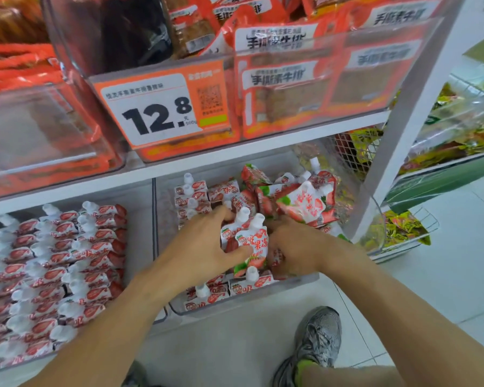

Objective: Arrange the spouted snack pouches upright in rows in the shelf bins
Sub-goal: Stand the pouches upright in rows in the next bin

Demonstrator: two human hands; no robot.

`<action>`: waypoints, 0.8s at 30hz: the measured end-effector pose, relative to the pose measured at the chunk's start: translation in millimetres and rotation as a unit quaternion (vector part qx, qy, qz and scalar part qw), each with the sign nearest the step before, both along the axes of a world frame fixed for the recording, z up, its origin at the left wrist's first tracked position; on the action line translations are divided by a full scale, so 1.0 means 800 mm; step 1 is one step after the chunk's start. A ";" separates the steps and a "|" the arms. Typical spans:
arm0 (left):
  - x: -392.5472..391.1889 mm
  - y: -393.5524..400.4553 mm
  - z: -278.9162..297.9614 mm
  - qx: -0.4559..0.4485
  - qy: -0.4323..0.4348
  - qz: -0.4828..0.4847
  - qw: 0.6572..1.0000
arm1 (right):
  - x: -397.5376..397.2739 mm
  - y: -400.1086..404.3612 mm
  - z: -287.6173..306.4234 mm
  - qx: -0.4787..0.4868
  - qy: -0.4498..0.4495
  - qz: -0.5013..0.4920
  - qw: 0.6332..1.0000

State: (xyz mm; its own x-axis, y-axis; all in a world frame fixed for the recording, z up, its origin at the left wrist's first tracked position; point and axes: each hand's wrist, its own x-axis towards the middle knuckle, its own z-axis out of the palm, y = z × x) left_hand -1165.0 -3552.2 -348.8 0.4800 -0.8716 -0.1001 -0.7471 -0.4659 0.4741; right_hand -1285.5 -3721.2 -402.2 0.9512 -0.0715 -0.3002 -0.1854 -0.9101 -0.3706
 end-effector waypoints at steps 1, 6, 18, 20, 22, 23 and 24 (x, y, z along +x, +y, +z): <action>-0.001 0.001 0.001 0.002 0.002 -0.002 1.000 | 0.000 -0.002 -0.001 0.008 -0.016 -0.003 1.000; -0.001 0.008 0.007 0.000 -0.001 0.013 1.000 | -0.006 -0.015 0.011 0.052 -0.006 -0.039 0.998; 0.002 0.008 0.001 -0.012 -0.020 0.016 1.000 | -0.052 -0.038 0.054 0.014 -0.043 -0.110 0.993; 0.000 0.005 0.000 -0.008 -0.021 0.014 1.000 | -0.051 -0.031 0.056 0.003 -0.059 -0.108 0.992; -0.002 0.003 -0.001 -0.006 -0.026 0.014 1.000 | -0.041 -0.019 0.044 -0.023 -0.069 -0.092 0.993; -0.004 0.002 -0.002 -0.005 -0.029 0.015 0.999 | -0.035 -0.014 0.036 -0.039 -0.075 -0.092 0.992; -0.005 0.002 -0.002 -0.006 -0.032 0.015 0.999 | -0.029 -0.012 0.029 -0.056 -0.077 -0.097 0.991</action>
State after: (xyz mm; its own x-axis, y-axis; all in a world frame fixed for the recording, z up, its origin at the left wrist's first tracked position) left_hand -1168.9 -3550.6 -350.3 0.5106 -0.8578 -0.0587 -0.7619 -0.4830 0.4315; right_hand -1308.9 -3731.0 -378.9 0.9499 -0.2832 -0.1321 -0.3108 -0.8998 -0.3062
